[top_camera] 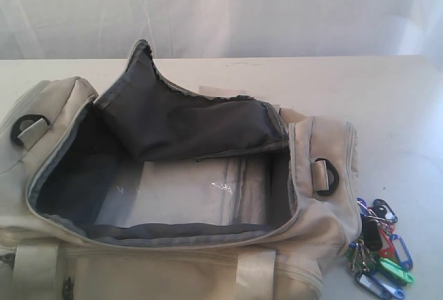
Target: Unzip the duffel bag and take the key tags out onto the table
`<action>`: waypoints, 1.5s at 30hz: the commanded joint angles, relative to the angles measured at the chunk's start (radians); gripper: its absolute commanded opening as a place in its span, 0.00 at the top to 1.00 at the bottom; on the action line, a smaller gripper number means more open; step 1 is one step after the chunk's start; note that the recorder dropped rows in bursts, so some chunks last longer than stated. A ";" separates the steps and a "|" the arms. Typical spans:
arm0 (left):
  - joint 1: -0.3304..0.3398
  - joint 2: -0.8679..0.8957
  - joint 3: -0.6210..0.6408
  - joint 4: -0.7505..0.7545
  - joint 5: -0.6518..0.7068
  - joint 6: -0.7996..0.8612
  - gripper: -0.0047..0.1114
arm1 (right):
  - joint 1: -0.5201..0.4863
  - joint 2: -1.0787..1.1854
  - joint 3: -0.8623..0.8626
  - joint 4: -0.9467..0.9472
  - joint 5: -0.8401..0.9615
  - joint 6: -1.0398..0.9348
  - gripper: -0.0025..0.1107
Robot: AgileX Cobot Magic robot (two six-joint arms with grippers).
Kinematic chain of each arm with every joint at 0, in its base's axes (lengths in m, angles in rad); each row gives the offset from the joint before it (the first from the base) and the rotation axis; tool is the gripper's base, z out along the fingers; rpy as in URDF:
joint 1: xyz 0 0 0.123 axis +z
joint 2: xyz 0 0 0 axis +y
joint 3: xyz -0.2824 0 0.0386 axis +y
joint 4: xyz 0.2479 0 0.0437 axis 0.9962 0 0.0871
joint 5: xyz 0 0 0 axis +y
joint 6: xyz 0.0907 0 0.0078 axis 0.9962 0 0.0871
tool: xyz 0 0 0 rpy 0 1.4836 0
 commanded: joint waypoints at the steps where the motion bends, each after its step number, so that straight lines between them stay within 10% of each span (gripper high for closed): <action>1: 0.000 -0.004 0.007 -0.002 0.007 -0.002 0.96 | -0.003 -0.006 0.019 0.003 0.053 0.026 0.98; 45: 0.000 -0.004 0.007 -0.002 0.007 -0.002 0.96 | -0.003 -0.006 0.019 0.003 0.053 0.043 0.98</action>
